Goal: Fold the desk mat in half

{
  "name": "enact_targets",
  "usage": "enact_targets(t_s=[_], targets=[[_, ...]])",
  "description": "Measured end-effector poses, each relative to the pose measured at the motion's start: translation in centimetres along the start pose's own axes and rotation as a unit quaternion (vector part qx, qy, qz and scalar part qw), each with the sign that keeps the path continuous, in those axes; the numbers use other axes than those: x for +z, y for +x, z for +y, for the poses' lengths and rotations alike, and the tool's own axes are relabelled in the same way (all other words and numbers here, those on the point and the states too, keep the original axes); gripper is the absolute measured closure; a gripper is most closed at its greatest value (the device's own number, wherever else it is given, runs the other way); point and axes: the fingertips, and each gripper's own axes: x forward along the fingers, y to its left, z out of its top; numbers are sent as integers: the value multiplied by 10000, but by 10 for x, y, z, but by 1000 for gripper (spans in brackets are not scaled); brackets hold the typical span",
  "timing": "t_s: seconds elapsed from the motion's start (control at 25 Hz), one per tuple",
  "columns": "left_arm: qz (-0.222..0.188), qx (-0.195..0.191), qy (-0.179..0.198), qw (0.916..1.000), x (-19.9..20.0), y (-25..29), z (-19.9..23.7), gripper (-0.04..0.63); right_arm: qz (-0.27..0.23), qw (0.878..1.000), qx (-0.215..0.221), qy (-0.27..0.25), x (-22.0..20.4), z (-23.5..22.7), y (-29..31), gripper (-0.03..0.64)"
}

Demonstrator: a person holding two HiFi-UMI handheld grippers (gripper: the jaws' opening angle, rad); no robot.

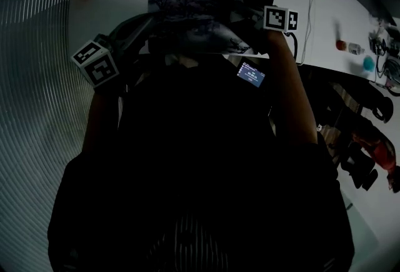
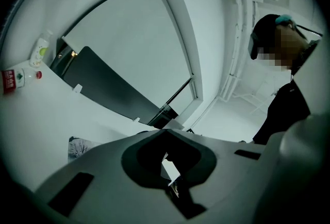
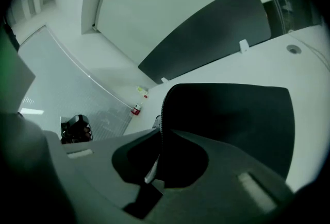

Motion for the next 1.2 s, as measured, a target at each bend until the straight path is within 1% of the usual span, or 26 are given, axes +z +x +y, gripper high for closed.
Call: enact_targets(t_s=[0.12,0.24,0.36,0.6,0.68,0.8,0.92,1.04,1.2], targets=[[-29,78,-59,9999,-1,-11,7,588,413,9990,140,-116,-6,22,35,606],[-175,164,-149,9996,2,-21,13,589,805,9959,252,-332,-12,42,62,606],[-280,238,-172,9992,5,-32,19,588,1090,9920,395,-492,-18,58,86,606],[-447,390,-211,9980,10,-57,34,588,1574,9822,789,-654,-35,93,124,606],[-473,425,-202,9978,10,-62,35,589,1754,9785,818,-711,-47,98,134,606],[-507,438,-219,9975,11,-65,34,589,1946,9752,857,-620,-61,103,147,606],[-541,471,-270,9971,10,-73,36,589,2211,9700,807,-611,-81,105,165,606],[-520,501,-278,9970,6,-83,38,588,2545,9622,741,-629,-102,107,185,606],[-557,555,-339,9963,-2,-97,40,589,3202,9398,656,-997,-140,117,203,604]])
